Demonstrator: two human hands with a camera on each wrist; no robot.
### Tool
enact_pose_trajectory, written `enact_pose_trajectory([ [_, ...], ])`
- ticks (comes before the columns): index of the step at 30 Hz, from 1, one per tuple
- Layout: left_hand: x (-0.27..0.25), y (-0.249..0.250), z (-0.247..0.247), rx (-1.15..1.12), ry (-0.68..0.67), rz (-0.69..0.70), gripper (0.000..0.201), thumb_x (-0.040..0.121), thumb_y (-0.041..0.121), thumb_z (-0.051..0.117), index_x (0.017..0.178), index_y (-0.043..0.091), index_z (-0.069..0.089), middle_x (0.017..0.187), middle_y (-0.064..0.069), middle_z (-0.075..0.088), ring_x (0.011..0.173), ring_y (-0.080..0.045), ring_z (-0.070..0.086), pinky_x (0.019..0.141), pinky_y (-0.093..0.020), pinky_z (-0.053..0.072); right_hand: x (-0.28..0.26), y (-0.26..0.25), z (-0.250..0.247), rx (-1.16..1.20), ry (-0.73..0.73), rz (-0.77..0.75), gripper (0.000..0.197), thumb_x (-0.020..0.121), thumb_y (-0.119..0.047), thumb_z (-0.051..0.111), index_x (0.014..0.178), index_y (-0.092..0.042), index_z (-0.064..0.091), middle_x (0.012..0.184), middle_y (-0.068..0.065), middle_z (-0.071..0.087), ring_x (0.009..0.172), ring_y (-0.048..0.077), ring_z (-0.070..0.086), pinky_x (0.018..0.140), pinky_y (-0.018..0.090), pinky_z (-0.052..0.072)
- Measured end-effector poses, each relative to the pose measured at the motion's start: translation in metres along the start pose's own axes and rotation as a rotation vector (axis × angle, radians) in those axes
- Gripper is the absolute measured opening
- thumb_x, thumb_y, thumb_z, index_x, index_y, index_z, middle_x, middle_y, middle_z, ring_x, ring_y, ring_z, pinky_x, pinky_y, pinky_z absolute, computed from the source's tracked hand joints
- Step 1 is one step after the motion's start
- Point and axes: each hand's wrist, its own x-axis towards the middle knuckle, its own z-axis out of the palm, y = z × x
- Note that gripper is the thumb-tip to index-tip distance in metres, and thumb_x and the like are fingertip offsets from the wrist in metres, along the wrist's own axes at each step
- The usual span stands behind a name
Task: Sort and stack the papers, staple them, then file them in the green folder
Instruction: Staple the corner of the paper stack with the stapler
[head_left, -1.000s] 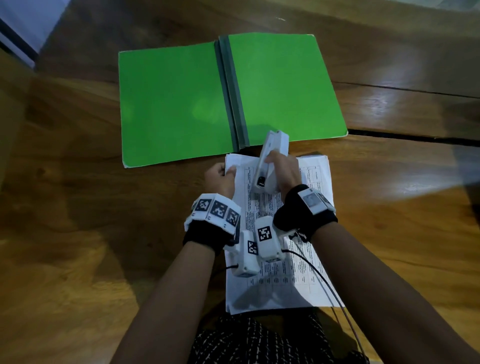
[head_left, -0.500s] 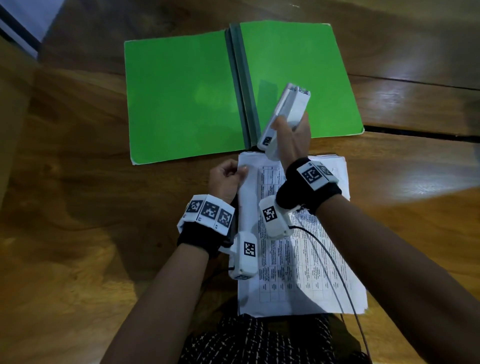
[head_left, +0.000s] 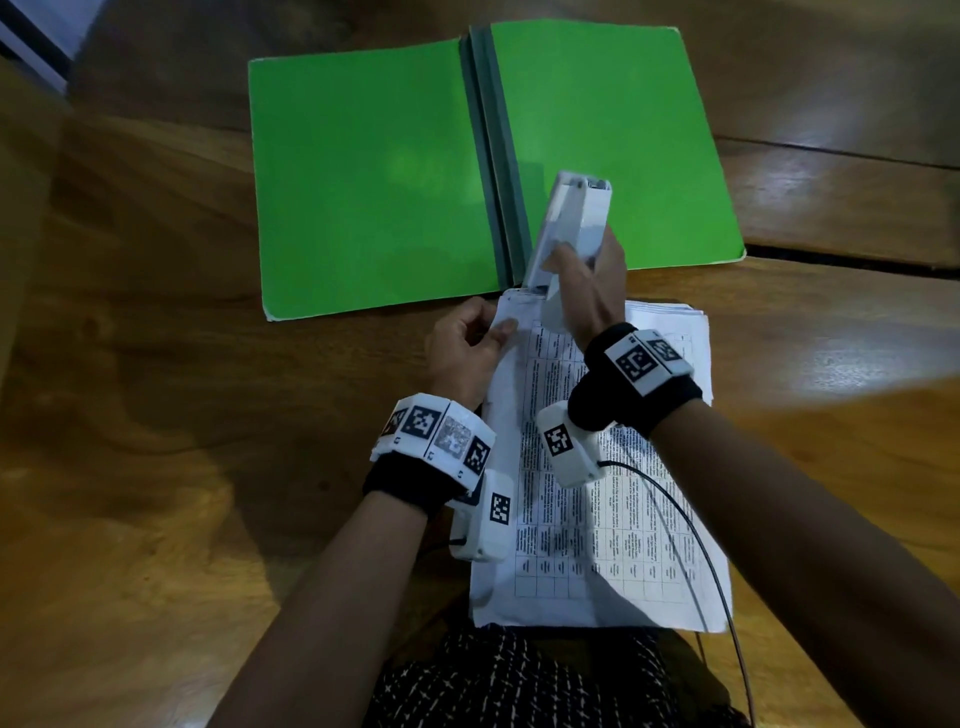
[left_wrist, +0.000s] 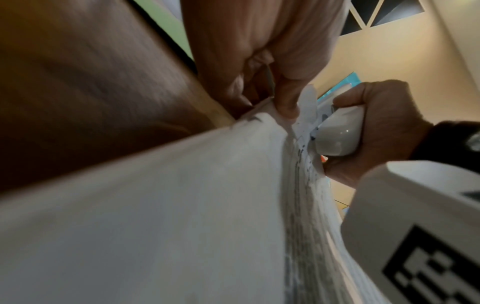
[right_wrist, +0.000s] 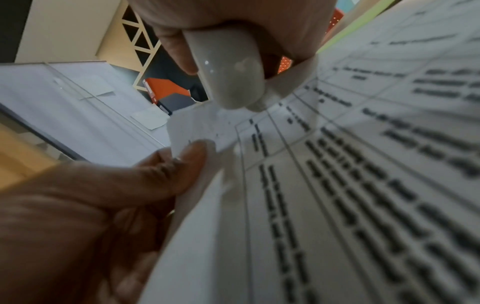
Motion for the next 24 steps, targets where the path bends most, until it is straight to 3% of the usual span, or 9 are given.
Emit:
enact_pose_trajectory([
  [2, 0.001, 0.001, 0.0, 0.018, 0.012, 0.007, 0.035, 0.082, 0.007, 0.066, 0.058, 0.025, 0.05, 0.073, -0.008, 0.058, 0.073, -0.018, 0.053, 0.07, -0.036, 0.05, -0.001, -0.002, 0.001, 0.023, -0.002, -0.012, 0.009, 0.072, -0.026, 0.043, 0.078, -0.02, 0.04, 0.076, -0.006, 0.046, 0.072, 0.01, 0.05, 0.062, 0.019, 0.049],
  [7, 0.001, 0.004, 0.001, 0.029, 0.015, -0.004, 0.034, 0.083, 0.006, 0.065, 0.059, 0.027, 0.051, 0.068, 0.006, 0.059, 0.069, -0.014, 0.057, 0.072, -0.033, 0.051, -0.001, 0.002, 0.002, 0.003, -0.043, -0.011, 0.005, 0.071, -0.027, 0.04, 0.073, -0.022, 0.039, 0.074, -0.007, 0.045, 0.068, 0.005, 0.047, 0.06, 0.015, 0.046],
  [11, 0.0, 0.007, 0.002, 0.01, 0.011, -0.032, 0.033, 0.083, 0.005, 0.064, 0.059, 0.023, 0.051, 0.067, 0.003, 0.059, 0.069, -0.016, 0.057, 0.072, -0.036, 0.053, -0.004, 0.003, 0.006, 0.029, 0.018, 0.014, 0.004, 0.069, -0.024, 0.04, 0.068, -0.024, 0.036, 0.071, -0.006, 0.041, 0.063, 0.004, 0.043, 0.05, 0.005, 0.042],
  [15, 0.0, 0.009, 0.001, -0.007, -0.013, -0.071, 0.032, 0.084, 0.006, 0.064, 0.058, 0.019, 0.051, 0.064, 0.001, 0.057, 0.062, -0.013, 0.053, 0.066, -0.028, 0.048, -0.003, 0.002, 0.009, 0.07, 0.074, 0.036, 0.008, 0.07, -0.021, 0.041, 0.066, -0.023, 0.035, 0.068, -0.006, 0.038, 0.059, 0.005, 0.039, 0.048, 0.007, 0.039],
  [17, 0.003, 0.008, -0.005, 0.004, -0.067, -0.097, 0.024, 0.086, 0.006, 0.063, 0.064, 0.015, 0.058, 0.07, -0.002, 0.062, 0.066, -0.014, 0.058, 0.069, -0.029, 0.051, -0.003, 0.002, 0.01, 0.066, 0.083, 0.042, 0.006, 0.069, -0.022, 0.041, 0.067, -0.023, 0.035, 0.069, -0.007, 0.039, 0.06, 0.004, 0.04, 0.046, 0.004, 0.039],
  [19, 0.006, 0.009, -0.012, 0.044, -0.125, -0.114, 0.01, 0.087, 0.005, 0.06, 0.082, 0.003, 0.069, 0.083, -0.008, 0.068, 0.079, -0.02, 0.063, 0.081, -0.037, 0.054, -0.002, 0.003, 0.01, 0.056, 0.092, 0.052, 0.005, 0.072, -0.022, 0.042, 0.07, -0.023, 0.037, 0.071, -0.008, 0.041, 0.063, 0.001, 0.042, 0.048, 0.005, 0.041],
  [21, 0.009, 0.009, -0.016, 0.101, -0.113, -0.115, 0.015, 0.086, 0.004, 0.061, 0.095, -0.003, 0.07, 0.094, -0.012, 0.07, 0.087, -0.022, 0.064, 0.089, -0.044, 0.055, -0.001, 0.004, 0.012, 0.061, 0.098, 0.063, 0.01, 0.081, -0.015, 0.045, 0.073, -0.02, 0.039, 0.073, -0.008, 0.042, 0.065, 0.002, 0.042, 0.054, 0.011, 0.04],
  [24, 0.008, 0.01, -0.016, 0.153, -0.044, -0.084, 0.015, 0.084, 0.005, 0.064, 0.095, -0.002, 0.071, 0.097, -0.016, 0.073, 0.087, -0.024, 0.068, 0.089, -0.044, 0.056, -0.001, 0.001, 0.017, 0.081, 0.108, 0.065, 0.017, 0.079, -0.014, 0.046, 0.068, -0.023, 0.036, 0.07, -0.007, 0.039, 0.062, 0.005, 0.04, 0.054, 0.014, 0.039],
])
